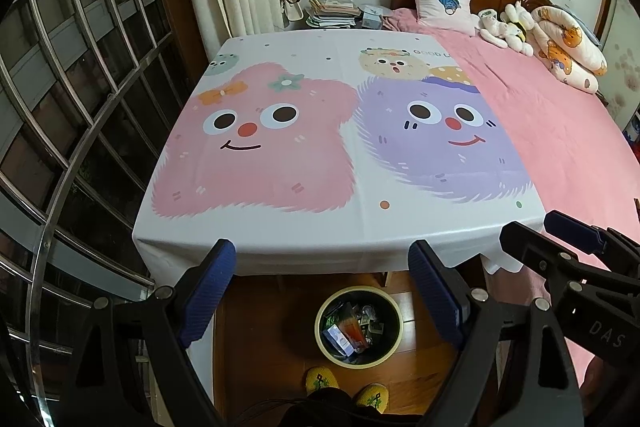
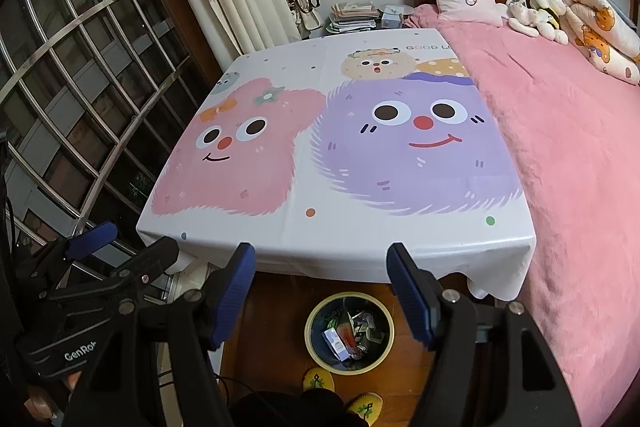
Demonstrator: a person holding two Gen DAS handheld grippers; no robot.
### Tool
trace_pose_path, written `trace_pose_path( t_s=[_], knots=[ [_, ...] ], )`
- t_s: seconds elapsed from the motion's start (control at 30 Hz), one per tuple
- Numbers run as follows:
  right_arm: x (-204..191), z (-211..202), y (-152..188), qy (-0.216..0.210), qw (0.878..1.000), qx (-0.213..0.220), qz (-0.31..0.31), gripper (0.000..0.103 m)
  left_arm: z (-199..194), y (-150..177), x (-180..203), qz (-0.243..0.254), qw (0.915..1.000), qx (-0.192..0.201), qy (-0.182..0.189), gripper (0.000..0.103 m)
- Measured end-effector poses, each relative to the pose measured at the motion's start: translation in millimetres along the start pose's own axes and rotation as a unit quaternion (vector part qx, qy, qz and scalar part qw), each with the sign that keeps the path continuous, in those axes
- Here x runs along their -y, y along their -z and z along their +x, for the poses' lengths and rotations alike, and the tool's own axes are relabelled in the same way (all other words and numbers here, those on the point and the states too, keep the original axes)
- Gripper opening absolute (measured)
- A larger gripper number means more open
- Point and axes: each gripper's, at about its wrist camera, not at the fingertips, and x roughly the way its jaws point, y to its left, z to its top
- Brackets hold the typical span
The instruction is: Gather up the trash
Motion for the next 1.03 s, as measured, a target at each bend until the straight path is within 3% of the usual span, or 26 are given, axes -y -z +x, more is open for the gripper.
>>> trace_pose_path(
  t_s=[1.03],
  knots=[
    [3, -8, 13, -0.002, 1.000, -0.001, 0.003, 0.068, -7, 15, 1, 0.010, 0.9999, -0.005, 0.006, 0.087]
  ],
)
